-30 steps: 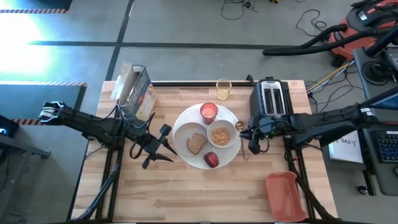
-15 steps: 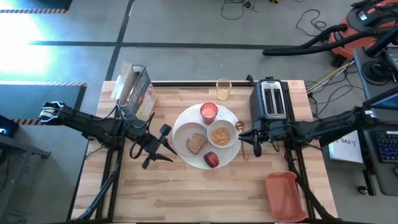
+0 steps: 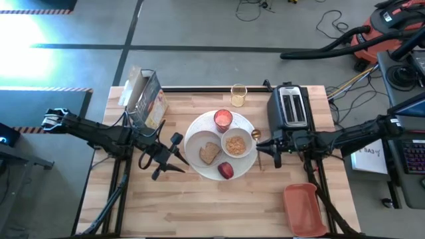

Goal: Arrange a breakfast setting
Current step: Return to Home Position

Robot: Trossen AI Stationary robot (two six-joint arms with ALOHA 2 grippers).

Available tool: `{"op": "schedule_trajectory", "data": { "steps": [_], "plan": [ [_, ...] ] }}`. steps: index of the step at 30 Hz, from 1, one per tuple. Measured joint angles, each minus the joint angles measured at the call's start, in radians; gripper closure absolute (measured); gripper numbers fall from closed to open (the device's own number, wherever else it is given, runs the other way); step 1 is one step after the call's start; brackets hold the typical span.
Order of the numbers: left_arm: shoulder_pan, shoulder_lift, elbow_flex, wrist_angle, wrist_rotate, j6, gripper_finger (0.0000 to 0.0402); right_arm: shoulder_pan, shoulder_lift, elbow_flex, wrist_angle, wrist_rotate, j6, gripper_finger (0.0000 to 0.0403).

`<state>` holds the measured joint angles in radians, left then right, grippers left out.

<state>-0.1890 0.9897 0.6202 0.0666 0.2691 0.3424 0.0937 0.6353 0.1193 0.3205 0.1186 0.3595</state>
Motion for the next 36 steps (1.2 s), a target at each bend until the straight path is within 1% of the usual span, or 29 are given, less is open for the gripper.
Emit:
{"op": "schedule_trajectory", "data": {
  "steps": [3, 8, 11, 14, 18, 23, 29, 36],
  "plan": [
    [0.0, 0.0, 0.0, 0.0, 0.0, 0.0, 0.0277, -0.002, 0.0, 0.0, 0.047, -0.053, -0.001, 0.0335],
    [0.002, 0.0, 0.0, -0.001, 0.0, 0.0, 0.0277, 0.0, 0.001, -0.008, 0.054, -0.224, 0.041, 0.0335],
    [0.006, 0.0, 0.006, 0.004, -0.01, 0.0, 0.0277, 0.001, 0.001, -0.01, 0.054, -0.272, 0.05, 0.0335],
    [0.008, -0.015, 0.006, -0.003, -0.016, 0.0, 0.0277, 0.002, 0.001, -0.011, 0.054, -0.276, 0.034, 0.0335],
    [0.008, -0.08, 0.003, -0.002, -0.025, 0.0, 0.0277, 0.002, 0.002, -0.011, 0.055, -0.276, 0.023, 0.0335],
    [0.008, -0.214, -0.021, 0.003, -0.025, 0.0, 0.0277, 0.002, 0.002, -0.011, 0.06, -0.276, 0.023, 0.0335],
    [0.008, -0.392, -0.082, 0.002, -0.025, 0.0, 0.0277, 0.002, 0.002, -0.011, 0.059, -0.276, 0.023, 0.0335],
    [0.008, -0.52, -0.161, -0.002, -0.026, 0.0, 0.0277, 0.002, 0.002, -0.011, 0.059, -0.275, 0.023, 0.0335]
  ]
}}
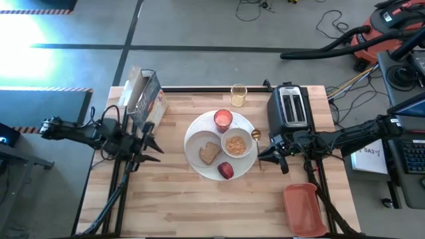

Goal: Arrange a breakfast setting
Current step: Return to Home Position

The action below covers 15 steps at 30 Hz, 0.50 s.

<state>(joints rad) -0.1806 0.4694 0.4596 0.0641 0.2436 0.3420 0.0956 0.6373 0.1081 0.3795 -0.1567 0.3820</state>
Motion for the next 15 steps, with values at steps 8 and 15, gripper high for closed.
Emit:
{"op": "schedule_trajectory", "data": {
  "steps": [8, 15],
  "plan": [
    [0.0, -0.173, -0.102, 0.003, 0.0, 0.0, 0.0277, 0.0, 0.0, 0.0, -0.007, 0.0, 0.019, 0.0335],
    [0.0, -0.329, -0.208, 0.001, 0.0, 0.0, 0.0277, 0.0, 0.001, 0.0, -0.01, 0.0, 0.019, 0.0335]
  ]
}}
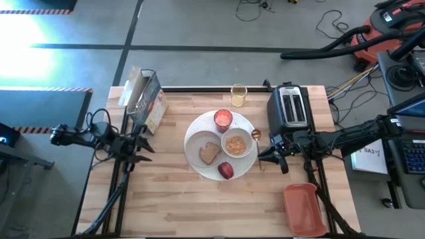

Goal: Arrange a breakfast setting
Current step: Return to Home Position

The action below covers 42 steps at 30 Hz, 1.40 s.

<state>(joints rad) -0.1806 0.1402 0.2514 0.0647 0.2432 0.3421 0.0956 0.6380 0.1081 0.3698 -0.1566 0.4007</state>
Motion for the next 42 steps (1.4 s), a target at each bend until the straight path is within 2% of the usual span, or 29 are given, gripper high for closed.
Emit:
{"op": "schedule_trajectory", "data": {
  "steps": [6, 20, 33, 42],
  "plan": [
    [0.0, -0.14, -0.069, -0.001, 0.0, 0.0, 0.0277, 0.0, 0.0, 0.0, 0.001, 0.0, 0.0, 0.0335],
    [0.005, -0.14, -0.106, 0.001, 0.001, 0.0, 0.0277, 0.0, 0.013, 0.0, 0.001, 0.0, 0.0, 0.0335],
    [0.005, -0.14, -0.231, -0.002, 0.001, 0.0, 0.0277, 0.0, 0.018, 0.0, 0.002, 0.0, 0.0, 0.0335],
    [0.006, -0.14, -0.233, -0.026, 0.001, 0.0, 0.0277, 0.0, 0.017, 0.0, 0.002, 0.0, -0.001, 0.0335]
  ]
}}
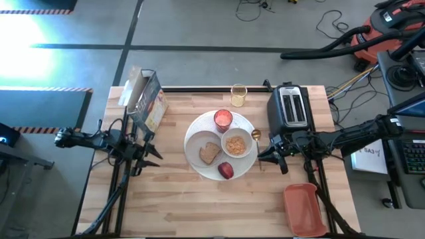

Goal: Arrange a breakfast setting
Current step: Return to Home Position

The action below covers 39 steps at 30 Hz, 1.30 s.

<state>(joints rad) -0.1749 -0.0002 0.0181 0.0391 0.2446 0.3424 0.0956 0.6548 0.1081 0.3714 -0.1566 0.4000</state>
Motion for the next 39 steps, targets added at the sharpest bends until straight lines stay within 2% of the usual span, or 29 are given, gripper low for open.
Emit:
{"op": "schedule_trajectory", "data": {
  "steps": [11, 17, 29, 39],
  "plan": [
    [0.0, 0.0, 0.0, -0.002, 0.0, 0.0, 0.0277, 0.0, -0.01, -0.005, 0.002, 0.0, 0.0, 0.0335],
    [0.0, 0.0, 0.0, -0.002, 0.0, 0.0, 0.0277, 0.0, -0.082, -0.078, 0.003, 0.0, 0.0, 0.0335],
    [0.0, 0.0, -0.001, -0.001, 0.0, 0.0, 0.0277, 0.0, -0.176, -0.096, -0.221, 0.0, -0.003, 0.0335],
    [0.0, 0.0, -0.001, -0.001, 0.0, 0.0, 0.0277, 0.0, -0.305, -0.097, -0.243, 0.0, -0.003, 0.0335]
  ]
}}
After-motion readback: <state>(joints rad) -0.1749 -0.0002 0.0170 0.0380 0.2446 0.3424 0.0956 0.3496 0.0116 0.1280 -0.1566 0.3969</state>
